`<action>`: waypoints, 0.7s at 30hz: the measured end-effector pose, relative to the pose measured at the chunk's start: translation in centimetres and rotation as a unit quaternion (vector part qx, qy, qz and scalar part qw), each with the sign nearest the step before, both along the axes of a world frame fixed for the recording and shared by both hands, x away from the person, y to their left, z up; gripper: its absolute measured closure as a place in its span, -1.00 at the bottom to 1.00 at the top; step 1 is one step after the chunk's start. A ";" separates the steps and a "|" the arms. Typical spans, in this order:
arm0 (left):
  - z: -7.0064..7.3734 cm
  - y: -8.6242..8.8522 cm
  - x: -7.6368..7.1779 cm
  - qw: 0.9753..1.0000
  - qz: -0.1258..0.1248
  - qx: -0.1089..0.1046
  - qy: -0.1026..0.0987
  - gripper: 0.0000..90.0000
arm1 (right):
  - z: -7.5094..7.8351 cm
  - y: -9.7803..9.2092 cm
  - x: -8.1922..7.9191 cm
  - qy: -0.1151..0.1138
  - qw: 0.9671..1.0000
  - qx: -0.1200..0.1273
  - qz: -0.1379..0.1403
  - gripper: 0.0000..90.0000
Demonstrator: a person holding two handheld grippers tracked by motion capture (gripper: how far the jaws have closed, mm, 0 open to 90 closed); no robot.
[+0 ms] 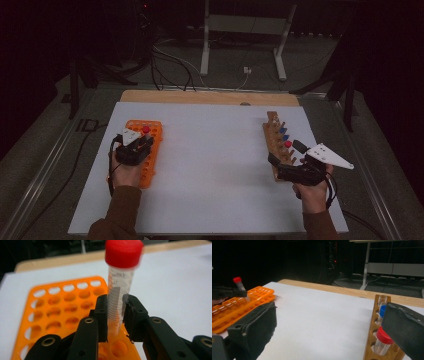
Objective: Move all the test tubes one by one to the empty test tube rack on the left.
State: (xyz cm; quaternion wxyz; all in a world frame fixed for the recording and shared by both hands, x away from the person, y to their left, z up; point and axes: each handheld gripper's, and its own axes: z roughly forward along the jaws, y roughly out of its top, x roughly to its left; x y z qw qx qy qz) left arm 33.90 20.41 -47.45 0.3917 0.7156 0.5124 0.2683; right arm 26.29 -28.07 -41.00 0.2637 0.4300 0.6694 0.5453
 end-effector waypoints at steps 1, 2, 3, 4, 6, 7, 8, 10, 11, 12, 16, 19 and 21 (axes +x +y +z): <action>0.0 0.0 0.0 1.000 -0.001 0.008 0.009 0.66 | 0.0 0.0 0.0 0.000 1.000 0.000 0.000 -1.00; -0.1 0.0 0.0 1.000 -0.003 0.012 0.018 0.66 | 0.0 0.0 0.0 0.000 1.000 0.001 0.000 -1.00; -0.1 0.1 0.1 0.999 -0.005 0.017 0.029 0.66 | 0.0 0.0 0.0 0.001 1.000 0.001 0.000 -1.00; -0.1 0.1 0.1 0.999 -0.005 0.016 0.035 0.66 | 0.0 0.0 0.0 0.001 1.000 0.000 0.000 -1.00; -0.2 0.2 0.2 0.999 -0.005 0.016 0.044 0.67 | -0.1 0.0 0.0 0.002 1.000 0.001 0.000 -1.00; -0.2 0.2 0.3 0.999 -0.005 0.019 0.048 0.67 | -0.1 0.0 0.1 0.003 1.000 -0.001 0.000 -1.00; -0.2 0.1 0.4 0.998 -0.004 0.024 0.053 0.67 | -0.1 0.0 0.1 0.004 1.000 -0.001 0.000 -1.00; -0.3 -0.1 0.6 0.998 -0.002 0.029 0.062 0.67 | -0.2 0.1 0.1 0.005 1.000 -0.002 0.002 -1.00; -0.3 -0.1 0.6 0.998 -0.001 0.027 0.063 0.67 | -0.2 0.1 0.1 0.005 1.000 -0.003 0.002 -1.00; -0.3 -0.1 0.6 0.998 0.000 0.025 0.064 0.66 | -0.2 0.1 0.1 0.005 1.000 -0.003 0.002 -1.00; -0.2 0.1 0.3 0.998 0.002 0.009 0.054 0.40 | -0.2 -0.1 0.1 0.004 1.000 -0.001 0.000 -1.00; 0.1 0.6 -0.4 0.999 0.007 -0.029 0.038 0.13 | -0.2 -0.3 0.2 0.004 1.000 0.002 -0.002 -1.00; 0.5 1.0 -1.1 0.998 0.006 -0.061 0.026 -0.02 | -0.2 -0.4 0.2 0.004 1.000 0.002 -0.003 -1.00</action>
